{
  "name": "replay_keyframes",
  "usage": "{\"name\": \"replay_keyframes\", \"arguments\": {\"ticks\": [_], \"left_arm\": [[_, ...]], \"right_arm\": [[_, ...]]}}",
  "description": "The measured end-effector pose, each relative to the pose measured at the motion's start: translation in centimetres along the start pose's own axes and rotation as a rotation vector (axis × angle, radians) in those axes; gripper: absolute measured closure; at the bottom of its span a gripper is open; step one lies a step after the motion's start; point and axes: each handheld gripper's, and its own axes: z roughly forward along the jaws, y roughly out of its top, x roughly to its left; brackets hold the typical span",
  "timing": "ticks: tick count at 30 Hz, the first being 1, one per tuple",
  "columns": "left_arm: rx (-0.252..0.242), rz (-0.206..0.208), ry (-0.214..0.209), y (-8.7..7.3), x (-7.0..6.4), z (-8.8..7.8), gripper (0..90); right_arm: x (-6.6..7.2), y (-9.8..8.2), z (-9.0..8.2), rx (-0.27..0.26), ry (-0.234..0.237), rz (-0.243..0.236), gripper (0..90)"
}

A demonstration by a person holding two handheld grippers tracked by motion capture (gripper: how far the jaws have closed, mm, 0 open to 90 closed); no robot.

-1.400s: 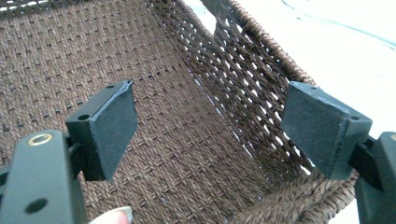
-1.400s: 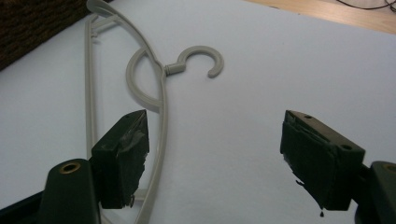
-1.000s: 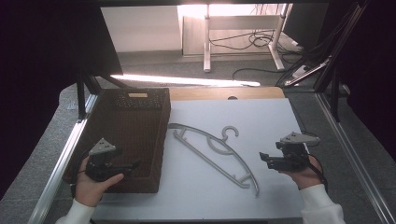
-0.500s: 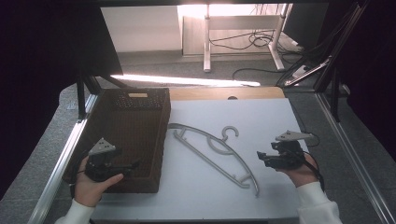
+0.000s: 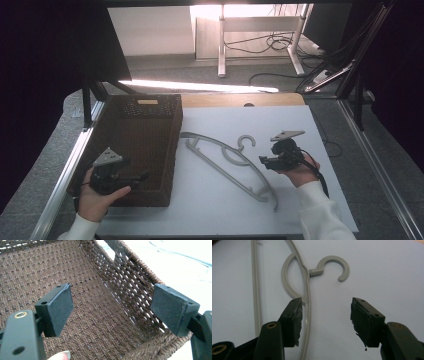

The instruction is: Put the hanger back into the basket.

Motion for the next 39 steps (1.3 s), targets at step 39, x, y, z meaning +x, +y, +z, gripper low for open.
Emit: {"name": "replay_keyframes", "arguments": {"ticks": [39], "left_arm": [[0.010,-0.001,0.003,-0.3,0.3,0.2,17.8]], "right_arm": [[2.4,4.5,10.9,0.332,0.049,-0.134,75.9]]}}
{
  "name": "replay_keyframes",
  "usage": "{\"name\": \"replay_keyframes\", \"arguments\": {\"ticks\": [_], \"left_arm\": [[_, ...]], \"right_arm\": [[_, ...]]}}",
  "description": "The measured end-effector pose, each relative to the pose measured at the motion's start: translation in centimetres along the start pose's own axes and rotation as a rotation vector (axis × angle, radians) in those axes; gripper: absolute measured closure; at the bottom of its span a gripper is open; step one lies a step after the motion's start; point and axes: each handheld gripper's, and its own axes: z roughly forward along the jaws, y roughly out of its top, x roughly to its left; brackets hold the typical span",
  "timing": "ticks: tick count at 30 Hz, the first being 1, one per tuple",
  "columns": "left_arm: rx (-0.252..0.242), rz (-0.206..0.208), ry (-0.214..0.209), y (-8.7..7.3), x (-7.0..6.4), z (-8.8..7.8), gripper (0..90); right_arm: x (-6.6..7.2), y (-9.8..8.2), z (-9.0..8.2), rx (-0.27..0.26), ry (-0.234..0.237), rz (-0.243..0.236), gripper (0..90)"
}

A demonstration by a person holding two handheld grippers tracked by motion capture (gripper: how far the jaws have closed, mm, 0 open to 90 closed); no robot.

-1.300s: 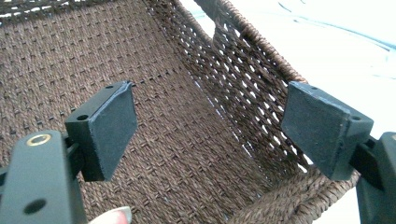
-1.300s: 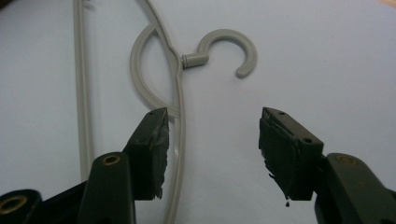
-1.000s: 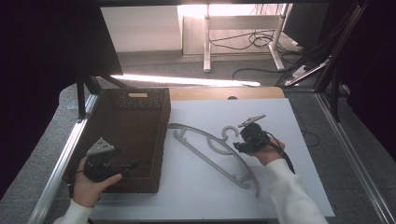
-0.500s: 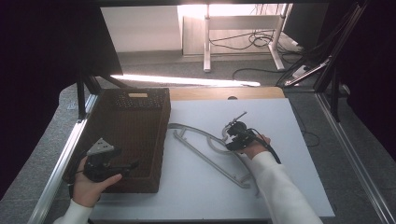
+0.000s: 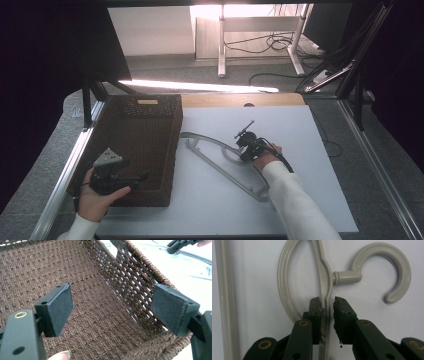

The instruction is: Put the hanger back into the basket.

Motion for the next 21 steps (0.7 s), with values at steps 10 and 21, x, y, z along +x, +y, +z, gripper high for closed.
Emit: {"name": "replay_keyframes", "arguments": {"ticks": [10,21], "left_arm": [[0.002,0.001,-0.002,-0.01,-0.12,0.17,17.7],[0.004,-0.002,0.001,-0.09,0.08,0.20,17.7]], "right_arm": [[0.17,0.23,0.06,0.019,0.002,0.012,81.6],[-0.12,-0.57,-0.68,-0.007,-0.061,-0.049,82.2]]}}
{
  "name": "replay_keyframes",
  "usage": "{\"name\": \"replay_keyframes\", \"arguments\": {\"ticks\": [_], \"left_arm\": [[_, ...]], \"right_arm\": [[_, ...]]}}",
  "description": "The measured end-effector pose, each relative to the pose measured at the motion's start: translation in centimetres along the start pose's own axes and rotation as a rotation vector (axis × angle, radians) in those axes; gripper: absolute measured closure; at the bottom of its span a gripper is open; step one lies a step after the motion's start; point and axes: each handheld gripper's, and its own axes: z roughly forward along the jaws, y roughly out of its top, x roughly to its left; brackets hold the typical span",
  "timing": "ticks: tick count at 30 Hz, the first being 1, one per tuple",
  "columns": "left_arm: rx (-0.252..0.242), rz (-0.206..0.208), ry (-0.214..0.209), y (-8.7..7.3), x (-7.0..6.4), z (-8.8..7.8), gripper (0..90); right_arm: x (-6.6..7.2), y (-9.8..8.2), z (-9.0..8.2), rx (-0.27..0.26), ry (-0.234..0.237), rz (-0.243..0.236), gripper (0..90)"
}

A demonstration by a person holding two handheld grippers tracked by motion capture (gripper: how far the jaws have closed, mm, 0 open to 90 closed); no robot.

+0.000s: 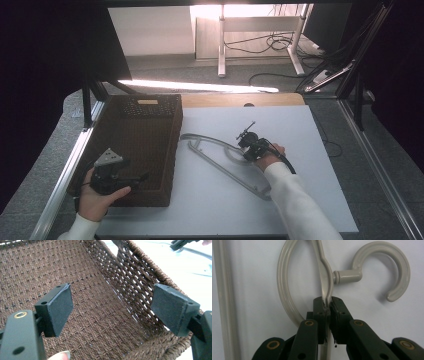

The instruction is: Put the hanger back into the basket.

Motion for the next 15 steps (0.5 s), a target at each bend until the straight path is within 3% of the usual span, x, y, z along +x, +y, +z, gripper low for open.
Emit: {"name": "replay_keyframes", "arguments": {"ticks": [5,10,15], "left_arm": [[0.000,0.000,0.002,0.0,0.0,0.0,17.7],[0.003,0.003,0.002,0.0,-0.1,0.1,17.7],[0.004,0.001,0.003,0.0,-0.1,0.1,17.7]], "right_arm": [[-0.1,-0.3,-1.2,-0.039,-0.031,-0.031,82.2],[-0.1,-0.9,-4.1,-0.138,-0.084,-0.069,82.4],[-0.2,-1.4,-6.2,-0.194,-0.114,-0.082,82.3]]}}
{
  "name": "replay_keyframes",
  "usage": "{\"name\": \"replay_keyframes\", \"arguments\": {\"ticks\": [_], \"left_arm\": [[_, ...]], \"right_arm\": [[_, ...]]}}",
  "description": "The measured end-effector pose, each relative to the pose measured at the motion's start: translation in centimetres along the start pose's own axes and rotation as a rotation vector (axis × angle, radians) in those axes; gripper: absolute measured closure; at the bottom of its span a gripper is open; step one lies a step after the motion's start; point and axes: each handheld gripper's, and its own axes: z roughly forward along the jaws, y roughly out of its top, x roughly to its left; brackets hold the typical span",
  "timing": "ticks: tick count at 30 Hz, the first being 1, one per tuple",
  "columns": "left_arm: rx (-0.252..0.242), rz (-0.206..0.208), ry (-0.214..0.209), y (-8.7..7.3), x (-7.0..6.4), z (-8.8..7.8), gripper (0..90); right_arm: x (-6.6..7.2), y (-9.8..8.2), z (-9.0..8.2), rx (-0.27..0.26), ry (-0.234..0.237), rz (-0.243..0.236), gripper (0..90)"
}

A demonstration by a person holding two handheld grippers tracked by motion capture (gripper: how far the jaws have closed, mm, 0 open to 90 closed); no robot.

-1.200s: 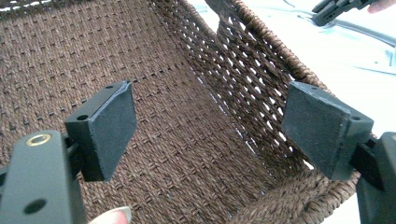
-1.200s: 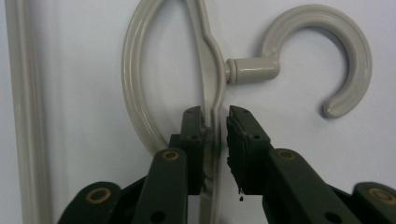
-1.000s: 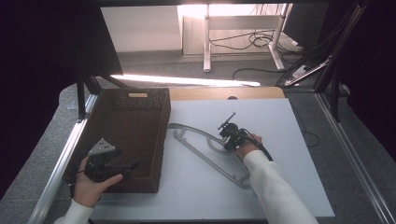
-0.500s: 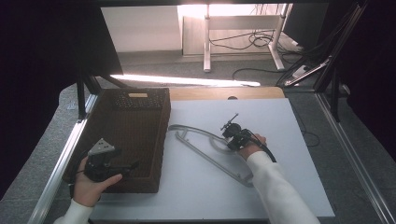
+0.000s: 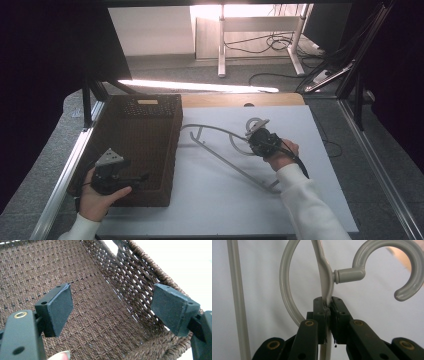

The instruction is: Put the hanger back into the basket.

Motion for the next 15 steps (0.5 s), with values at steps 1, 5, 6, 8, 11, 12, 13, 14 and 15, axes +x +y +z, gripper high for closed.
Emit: {"name": "replay_keyframes", "arguments": {"ticks": [1,5,6,8,11,12,13,14,15], "left_arm": [[0.000,-0.001,0.000,0.0,0.0,0.0,17.7],[0.003,-0.001,0.000,0.0,0.0,0.1,17.7],[0.004,-0.001,-0.001,0.0,-0.1,0.1,17.7],[0.005,-0.001,-0.001,0.0,-0.1,0.2,17.7],[0.005,-0.001,0.000,0.0,0.0,0.2,17.7],[0.005,-0.002,0.000,0.0,0.0,0.2,17.7],[0.005,-0.004,0.001,-0.1,0.1,0.1,17.7],[0.005,-0.004,0.001,-0.1,0.1,0.1,17.7],[0.004,-0.004,0.001,-0.1,0.1,0.1,17.7]], "right_arm": [[0.0,0.0,-0.6,-0.013,-0.012,-0.003,82.3],[0.0,0.0,-2.7,-0.070,-0.027,-0.023,82.3],[0.0,0.0,-3.2,-0.083,-0.029,-0.027,82.4],[0.1,-0.1,-4.2,-0.113,-0.020,-0.032,82.3],[0.2,-0.3,-4.8,-0.140,-0.006,-0.026,82.3],[0.2,-0.3,-4.8,-0.140,-0.006,-0.026,82.3],[0.2,-0.4,-5.0,-0.156,0.008,-0.018,82.3],[0.2,-0.4,-5.0,-0.156,0.008,-0.018,82.3],[0.3,-0.5,-5.2,-0.165,0.013,-0.014,82.3]]}}
